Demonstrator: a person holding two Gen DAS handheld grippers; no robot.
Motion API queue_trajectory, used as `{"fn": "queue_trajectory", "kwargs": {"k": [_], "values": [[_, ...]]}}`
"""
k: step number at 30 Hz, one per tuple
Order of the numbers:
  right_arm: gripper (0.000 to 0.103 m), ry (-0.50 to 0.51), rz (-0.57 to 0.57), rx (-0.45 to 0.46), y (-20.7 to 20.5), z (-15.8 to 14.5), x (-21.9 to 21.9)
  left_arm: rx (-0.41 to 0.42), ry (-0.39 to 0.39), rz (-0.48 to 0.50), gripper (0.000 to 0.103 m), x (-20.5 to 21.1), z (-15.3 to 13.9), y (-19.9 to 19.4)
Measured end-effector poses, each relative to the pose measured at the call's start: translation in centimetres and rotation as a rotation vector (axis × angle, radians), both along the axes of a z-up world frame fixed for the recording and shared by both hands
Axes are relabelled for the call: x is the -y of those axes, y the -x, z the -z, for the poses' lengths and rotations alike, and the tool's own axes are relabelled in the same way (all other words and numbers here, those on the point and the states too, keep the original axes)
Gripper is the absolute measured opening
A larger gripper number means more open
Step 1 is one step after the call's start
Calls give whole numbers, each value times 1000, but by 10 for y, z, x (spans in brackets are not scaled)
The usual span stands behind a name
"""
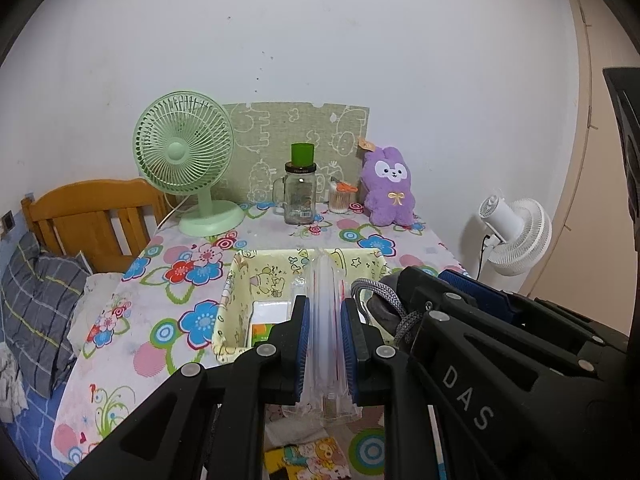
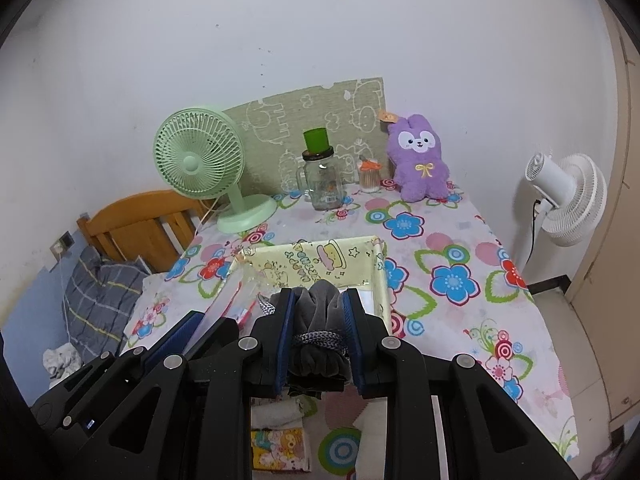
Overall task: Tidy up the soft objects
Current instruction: 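Lift straw bundle with left tool while right tool carries knit item to basket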
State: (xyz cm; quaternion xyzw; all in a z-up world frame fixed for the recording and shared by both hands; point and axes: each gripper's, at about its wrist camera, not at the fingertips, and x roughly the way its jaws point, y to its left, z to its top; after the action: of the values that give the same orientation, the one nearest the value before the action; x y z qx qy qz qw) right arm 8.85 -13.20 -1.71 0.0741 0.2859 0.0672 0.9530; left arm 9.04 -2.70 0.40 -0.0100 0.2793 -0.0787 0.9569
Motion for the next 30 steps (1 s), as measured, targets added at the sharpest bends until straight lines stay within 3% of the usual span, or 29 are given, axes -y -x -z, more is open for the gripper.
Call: {"fn": "queue_trajectory", "kwargs": {"k": [30], "values": [[28, 3, -19, -19, -79, 8, -10, -12, -13, -14, 14, -9, 10, -72]]}}
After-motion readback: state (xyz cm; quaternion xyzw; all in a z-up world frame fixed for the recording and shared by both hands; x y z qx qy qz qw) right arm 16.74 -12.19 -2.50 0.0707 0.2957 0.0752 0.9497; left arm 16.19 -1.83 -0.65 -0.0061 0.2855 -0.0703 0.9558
